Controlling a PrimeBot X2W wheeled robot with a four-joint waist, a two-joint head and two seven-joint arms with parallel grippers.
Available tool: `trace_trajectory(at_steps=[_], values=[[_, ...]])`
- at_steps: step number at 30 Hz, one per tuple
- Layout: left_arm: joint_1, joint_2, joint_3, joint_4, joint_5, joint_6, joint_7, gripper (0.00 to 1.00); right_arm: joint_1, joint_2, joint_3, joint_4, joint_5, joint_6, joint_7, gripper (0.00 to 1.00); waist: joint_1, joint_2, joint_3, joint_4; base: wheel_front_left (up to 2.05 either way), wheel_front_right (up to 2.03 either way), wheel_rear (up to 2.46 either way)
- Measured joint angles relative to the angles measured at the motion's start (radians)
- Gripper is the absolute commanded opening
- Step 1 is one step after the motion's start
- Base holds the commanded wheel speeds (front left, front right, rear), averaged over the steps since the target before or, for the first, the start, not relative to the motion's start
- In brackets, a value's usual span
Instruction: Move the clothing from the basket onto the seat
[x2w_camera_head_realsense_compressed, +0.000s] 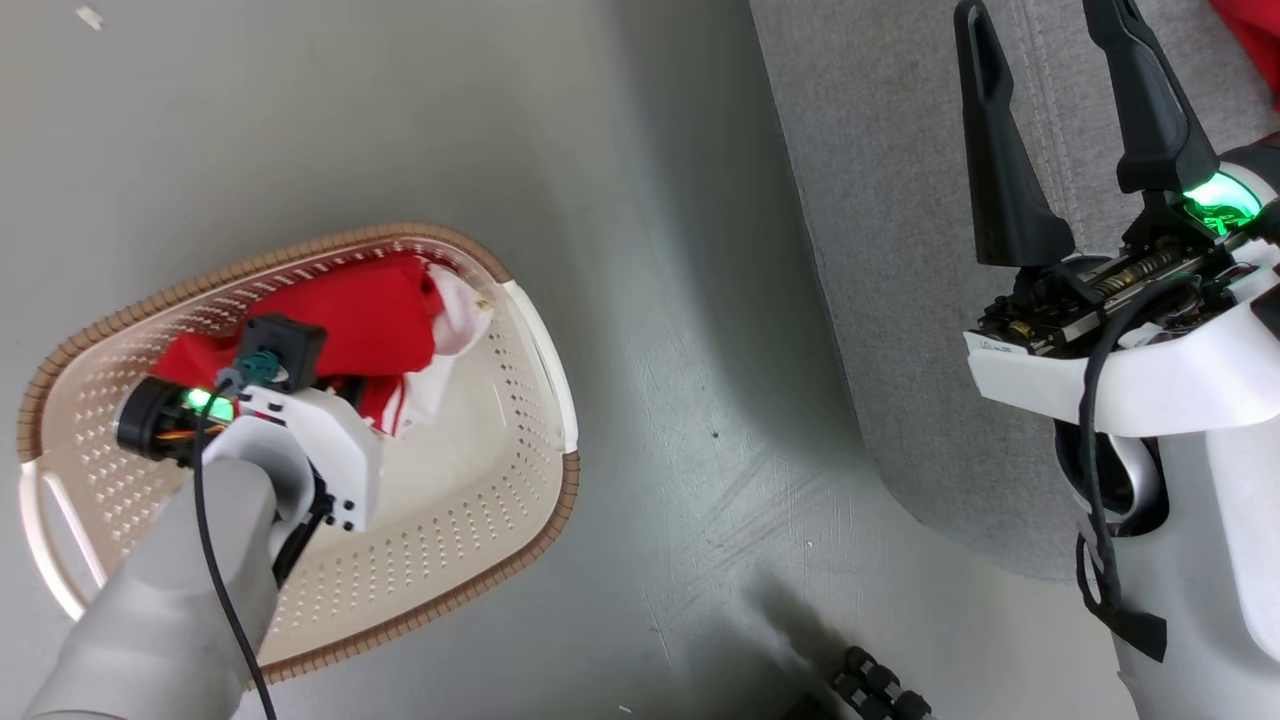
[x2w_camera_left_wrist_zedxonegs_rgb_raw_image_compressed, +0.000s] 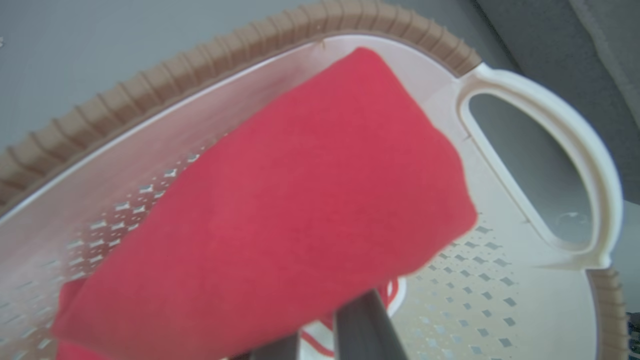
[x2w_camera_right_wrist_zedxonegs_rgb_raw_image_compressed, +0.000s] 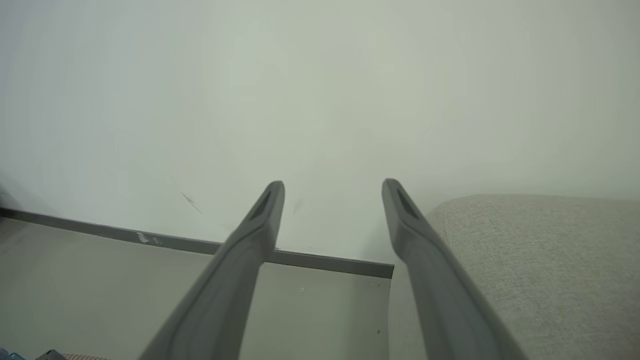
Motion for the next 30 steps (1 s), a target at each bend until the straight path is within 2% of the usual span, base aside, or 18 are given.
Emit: trace_trajectory(at_steps=[30], values=[[0.135, -0.001, -0.102, -0.202, -0.155, -0.001, -0.062, 0.0, 0.015, -0.001, 0.002, 0.106, -0.029, 0.0, 0.0, 1.0, 0.0, 0.0, -0.267, 0.072, 0.0, 0.0, 0.0]])
